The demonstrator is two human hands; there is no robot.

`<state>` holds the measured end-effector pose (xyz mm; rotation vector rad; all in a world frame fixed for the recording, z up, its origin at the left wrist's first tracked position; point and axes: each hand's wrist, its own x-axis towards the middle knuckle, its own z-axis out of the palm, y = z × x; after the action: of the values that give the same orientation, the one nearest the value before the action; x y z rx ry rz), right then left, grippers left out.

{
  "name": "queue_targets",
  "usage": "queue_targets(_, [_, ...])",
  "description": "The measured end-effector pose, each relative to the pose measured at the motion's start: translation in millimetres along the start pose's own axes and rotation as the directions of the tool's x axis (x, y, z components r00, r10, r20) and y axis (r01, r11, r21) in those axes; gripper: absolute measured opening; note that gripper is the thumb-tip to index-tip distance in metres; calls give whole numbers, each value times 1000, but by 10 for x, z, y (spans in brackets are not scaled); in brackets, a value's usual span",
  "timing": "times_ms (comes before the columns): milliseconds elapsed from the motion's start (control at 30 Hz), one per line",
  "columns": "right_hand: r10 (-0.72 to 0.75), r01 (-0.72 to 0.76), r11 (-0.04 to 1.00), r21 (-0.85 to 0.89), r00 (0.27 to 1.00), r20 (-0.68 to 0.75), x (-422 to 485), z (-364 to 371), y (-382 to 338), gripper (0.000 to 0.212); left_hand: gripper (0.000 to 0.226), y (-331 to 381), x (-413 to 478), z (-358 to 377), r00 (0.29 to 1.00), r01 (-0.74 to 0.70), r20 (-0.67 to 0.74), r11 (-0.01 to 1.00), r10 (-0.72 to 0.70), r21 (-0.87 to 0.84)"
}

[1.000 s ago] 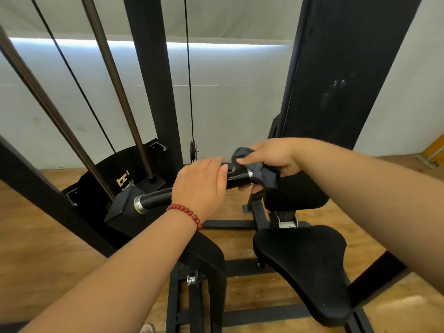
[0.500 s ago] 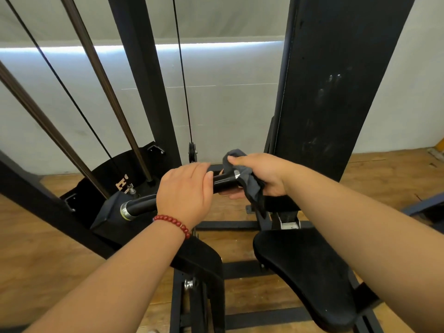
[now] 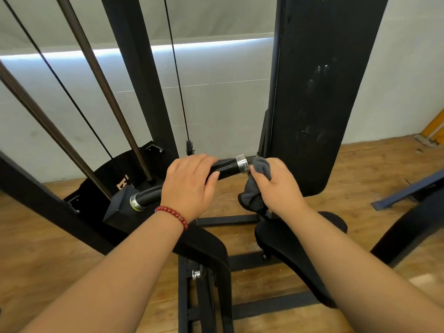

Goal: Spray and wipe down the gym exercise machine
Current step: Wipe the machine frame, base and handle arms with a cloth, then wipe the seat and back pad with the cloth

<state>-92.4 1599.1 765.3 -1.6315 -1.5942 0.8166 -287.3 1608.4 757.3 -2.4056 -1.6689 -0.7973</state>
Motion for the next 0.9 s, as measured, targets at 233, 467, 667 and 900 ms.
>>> queue_targets(233, [-318,272,851,-450,948,-28,-674,68,107,54,38,119,-730,-111,993,-115,21,986,118,-120])
queue_targets(467, [-467,344,704,-622,884,-39,-1469,279,309,59,35,211,-1366,-207,941,-313,73,933,330,-178])
queue_targets(667, [-366,251,759,-601,928,-74,-2029,476,453,57,31,321,-1800,-217,904,-367,131,896,407,-251])
queue_targets(900, [-279,174,798,-577,955,-97,-2336,334,699,51,28,456,-2001,-175,904,-359,138,893,405,-270])
